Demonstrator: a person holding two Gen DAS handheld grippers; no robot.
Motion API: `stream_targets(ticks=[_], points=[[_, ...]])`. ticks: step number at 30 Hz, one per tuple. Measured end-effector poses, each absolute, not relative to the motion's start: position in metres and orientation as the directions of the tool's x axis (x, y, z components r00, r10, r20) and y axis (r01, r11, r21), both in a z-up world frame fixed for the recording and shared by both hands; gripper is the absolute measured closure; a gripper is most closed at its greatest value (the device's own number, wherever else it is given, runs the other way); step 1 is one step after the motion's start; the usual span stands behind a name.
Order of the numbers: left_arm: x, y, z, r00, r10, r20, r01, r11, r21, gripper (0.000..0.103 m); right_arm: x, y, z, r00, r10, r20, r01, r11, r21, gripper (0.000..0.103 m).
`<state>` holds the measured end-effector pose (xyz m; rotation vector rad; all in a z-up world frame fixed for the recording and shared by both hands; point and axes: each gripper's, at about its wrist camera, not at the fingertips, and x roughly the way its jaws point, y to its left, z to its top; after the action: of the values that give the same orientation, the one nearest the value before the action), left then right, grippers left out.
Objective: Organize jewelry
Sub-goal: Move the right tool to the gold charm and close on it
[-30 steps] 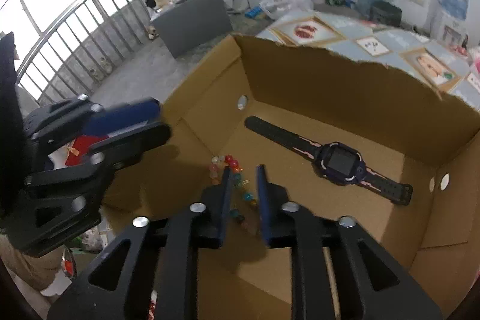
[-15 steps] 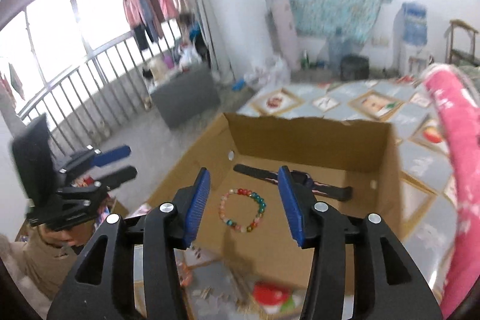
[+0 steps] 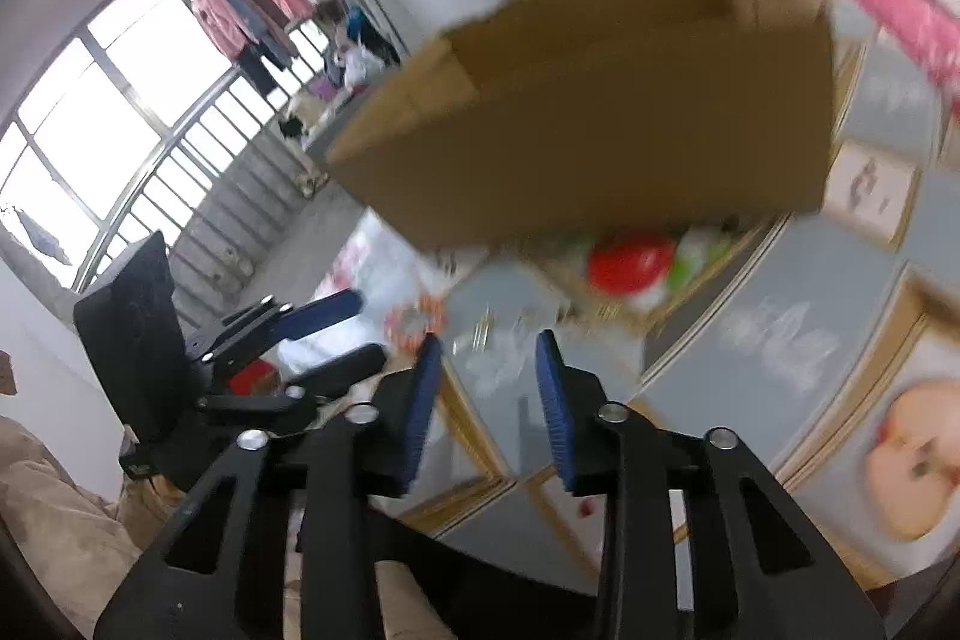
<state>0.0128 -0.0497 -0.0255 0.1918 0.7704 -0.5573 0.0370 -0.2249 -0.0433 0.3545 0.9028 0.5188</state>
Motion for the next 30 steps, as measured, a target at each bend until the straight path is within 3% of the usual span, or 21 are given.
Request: stream_targets(ticks=[5,15,19,25,30], points=[[0.019,-0.06,-0.049,0.533,-0.411,-0.74,0.562,0.825,-0.054,0.069,0.046,-0.211,-0.046,0.481,0.576,-0.661,-0.296,0.816,0.497,0.077],[0.04,-0.036,-0.058,0.542,-0.379,-0.75,0.483,0.871,-0.091,0.07,0.041,-0.219,-0.053,0.479,0.551,-0.683,-0.284,0.834,0.474,0.077],[0.041,-0.027,-0.052,0.508,-0.457,-0.73,0.511,0.843,-0.172,0.07,0.042,-0.222,-0.056,0.476,0.548,-0.688,-0.278,0.836,0.474,0.077],[0.036,-0.051,-0.049,0.498,-0.453,-0.74,0.589,0.802,-0.094,0.07,0.045,-0.222,-0.057,0.472,0.546,-0.692,-0.279,0.837,0.471,0.077],[0.038,-0.063,-0.056,0.493,-0.411,-0.767,0.609,0.793,-0.033,0.083,0.045,-0.223,-0.055,0.477,0.543,-0.691,-0.288,0.84,0.461,0.077]])
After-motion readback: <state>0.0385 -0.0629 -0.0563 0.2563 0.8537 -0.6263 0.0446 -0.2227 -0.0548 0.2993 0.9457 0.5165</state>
